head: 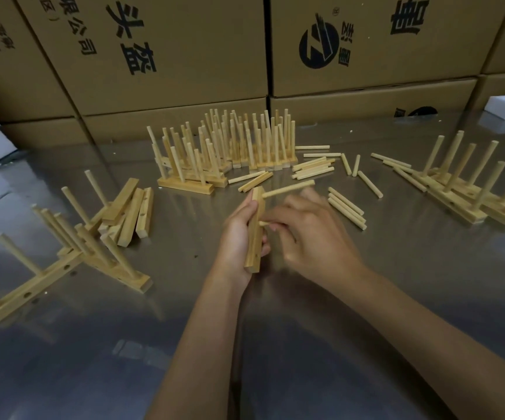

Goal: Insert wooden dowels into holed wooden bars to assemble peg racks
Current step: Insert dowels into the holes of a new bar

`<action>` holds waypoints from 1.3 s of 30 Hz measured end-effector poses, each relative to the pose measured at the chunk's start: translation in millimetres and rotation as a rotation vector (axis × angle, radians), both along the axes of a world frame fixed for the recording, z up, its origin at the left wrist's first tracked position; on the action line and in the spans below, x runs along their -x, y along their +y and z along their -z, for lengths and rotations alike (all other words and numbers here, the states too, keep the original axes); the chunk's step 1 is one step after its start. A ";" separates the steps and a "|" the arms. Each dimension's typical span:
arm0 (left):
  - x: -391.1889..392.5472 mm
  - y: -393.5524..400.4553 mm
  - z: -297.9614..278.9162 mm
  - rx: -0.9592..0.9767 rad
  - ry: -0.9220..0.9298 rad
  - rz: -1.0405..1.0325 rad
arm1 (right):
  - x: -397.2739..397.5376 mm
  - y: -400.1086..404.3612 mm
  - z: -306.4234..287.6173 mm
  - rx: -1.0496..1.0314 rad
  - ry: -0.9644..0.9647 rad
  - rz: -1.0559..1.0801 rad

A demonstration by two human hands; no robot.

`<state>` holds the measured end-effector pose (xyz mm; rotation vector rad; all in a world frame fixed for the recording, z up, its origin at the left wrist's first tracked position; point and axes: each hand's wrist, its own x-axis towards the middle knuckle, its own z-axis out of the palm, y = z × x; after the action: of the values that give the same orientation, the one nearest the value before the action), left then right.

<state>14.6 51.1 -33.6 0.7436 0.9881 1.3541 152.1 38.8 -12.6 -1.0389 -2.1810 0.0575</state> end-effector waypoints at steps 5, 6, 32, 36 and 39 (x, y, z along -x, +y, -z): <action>-3.6 -0.8 1.3 -0.001 0.030 -0.007 | -1.4 3.4 5.9 0.032 0.050 0.009; -3.9 -1.0 1.6 -0.009 0.039 -0.011 | -0.9 3.8 7.4 0.047 0.048 0.027; 7.5 -2.2 -2.5 0.035 -0.323 -0.132 | -81.2 40.3 21.5 0.251 -0.105 0.596; 8.8 -1.8 -2.7 0.051 -0.352 -0.147 | -76.8 41.4 20.8 0.262 -0.142 0.590; 8.3 -1.7 -3.0 0.062 -0.369 -0.148 | -70.8 34.8 15.5 0.211 -0.172 0.536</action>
<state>6.2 49.4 -30.6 0.3598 0.7964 1.5157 222.9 73.6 -28.0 -1.7746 -2.0009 -0.0519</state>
